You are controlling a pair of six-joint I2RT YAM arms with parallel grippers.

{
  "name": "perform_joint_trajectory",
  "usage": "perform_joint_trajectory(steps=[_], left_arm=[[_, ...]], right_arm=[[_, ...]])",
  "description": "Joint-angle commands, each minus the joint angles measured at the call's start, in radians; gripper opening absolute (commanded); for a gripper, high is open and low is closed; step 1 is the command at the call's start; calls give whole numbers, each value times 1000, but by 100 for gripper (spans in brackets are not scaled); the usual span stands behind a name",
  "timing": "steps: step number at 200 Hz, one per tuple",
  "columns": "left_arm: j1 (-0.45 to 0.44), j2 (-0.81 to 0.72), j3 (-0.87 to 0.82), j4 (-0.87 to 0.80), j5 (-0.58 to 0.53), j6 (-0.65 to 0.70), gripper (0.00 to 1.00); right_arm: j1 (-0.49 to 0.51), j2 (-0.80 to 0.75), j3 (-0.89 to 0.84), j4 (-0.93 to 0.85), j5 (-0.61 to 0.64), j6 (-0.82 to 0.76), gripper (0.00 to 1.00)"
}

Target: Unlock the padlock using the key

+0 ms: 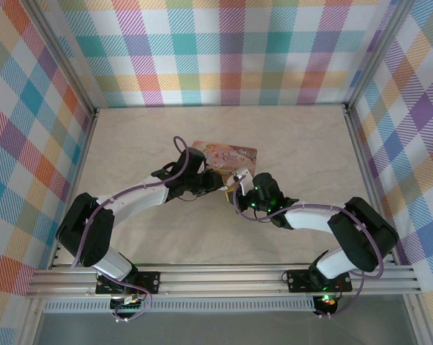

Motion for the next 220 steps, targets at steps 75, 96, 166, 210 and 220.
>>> perform_joint_trajectory(steps=[75,96,166,210,220], left_arm=[[5,-39,21,13,17,-3,8],[4,-42,17,14,17,-5,8],[5,-41,16,13,17,-9,8],[4,-41,18,10,17,-9,8],[4,-40,17,10,17,-10,8]], right_arm=[[6,30,20,184,20,12,0],[5,51,29,189,33,-5,0],[5,78,33,219,105,-51,0],[5,102,9,305,119,-68,0],[6,103,7,312,118,-67,0]])
